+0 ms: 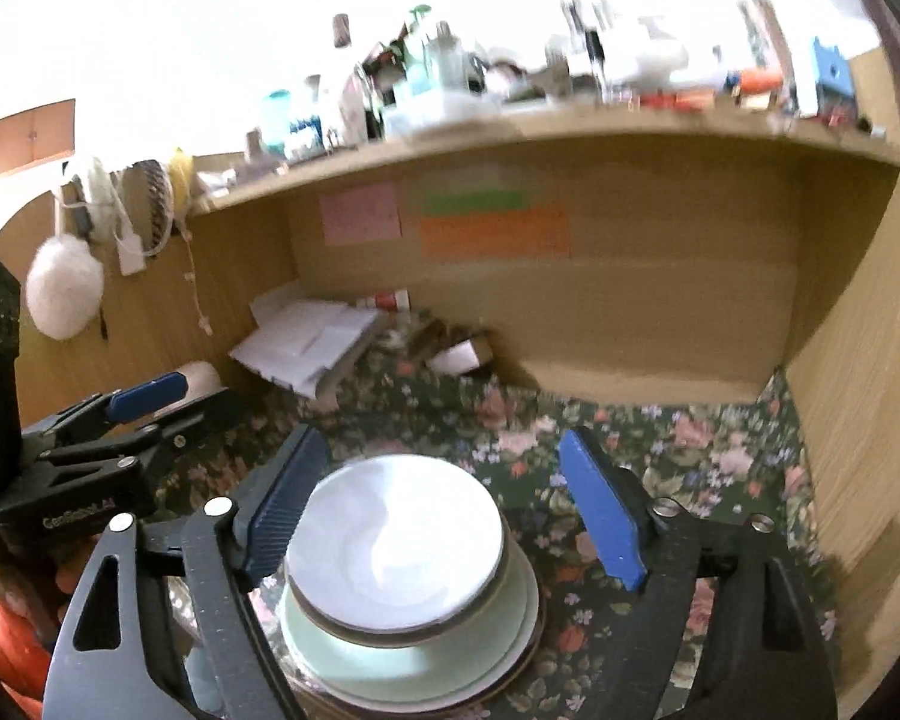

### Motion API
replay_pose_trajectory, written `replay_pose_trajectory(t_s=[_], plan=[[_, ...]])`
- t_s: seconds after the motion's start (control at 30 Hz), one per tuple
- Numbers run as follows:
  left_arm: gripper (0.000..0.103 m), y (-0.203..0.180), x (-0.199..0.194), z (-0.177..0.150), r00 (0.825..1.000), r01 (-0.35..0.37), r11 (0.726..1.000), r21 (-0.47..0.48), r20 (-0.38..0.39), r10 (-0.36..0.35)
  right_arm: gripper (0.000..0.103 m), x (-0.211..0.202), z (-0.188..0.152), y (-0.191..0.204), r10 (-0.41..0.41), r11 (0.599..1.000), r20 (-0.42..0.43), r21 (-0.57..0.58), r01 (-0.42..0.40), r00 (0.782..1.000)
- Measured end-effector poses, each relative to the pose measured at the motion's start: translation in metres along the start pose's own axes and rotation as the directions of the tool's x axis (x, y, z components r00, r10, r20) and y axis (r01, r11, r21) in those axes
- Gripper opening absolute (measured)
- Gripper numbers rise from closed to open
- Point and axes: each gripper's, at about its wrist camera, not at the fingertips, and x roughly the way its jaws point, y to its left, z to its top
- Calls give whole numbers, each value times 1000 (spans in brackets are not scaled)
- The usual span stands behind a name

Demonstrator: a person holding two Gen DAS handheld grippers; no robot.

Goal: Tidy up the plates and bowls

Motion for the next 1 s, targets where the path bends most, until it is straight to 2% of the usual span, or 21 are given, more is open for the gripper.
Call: replay_pose_trajectory(t_s=[0.07, 0.17, 0.27, 0.4, 1.0], plan=[[81, -2, -11, 1, 999, -3, 1000, 7, 45, 3, 87, -8, 1, 3, -7, 1000, 32, -5, 7, 999], [91, -4, -23, 0, 996, 2, 1000, 11, 84, -3, 94, -15, 0, 5, -16, 1000, 61, -6, 16, 998], [95, -5, -36, -2, 991, -6, 1000, 17, 130, 4, 103, -23, -1, 8, -29, 999, 87, -11, 30, 996], [101, -5, -45, -7, 986, -7, 1000, 10, 165, 5, 103, -32, -3, 14, -40, 999, 117, -29, 43, 992], [103, -5, -52, -17, 982, -9, 1000, 5, 187, 8, 103, -38, -9, 22, -30, 999, 137, -33, 35, 990]])
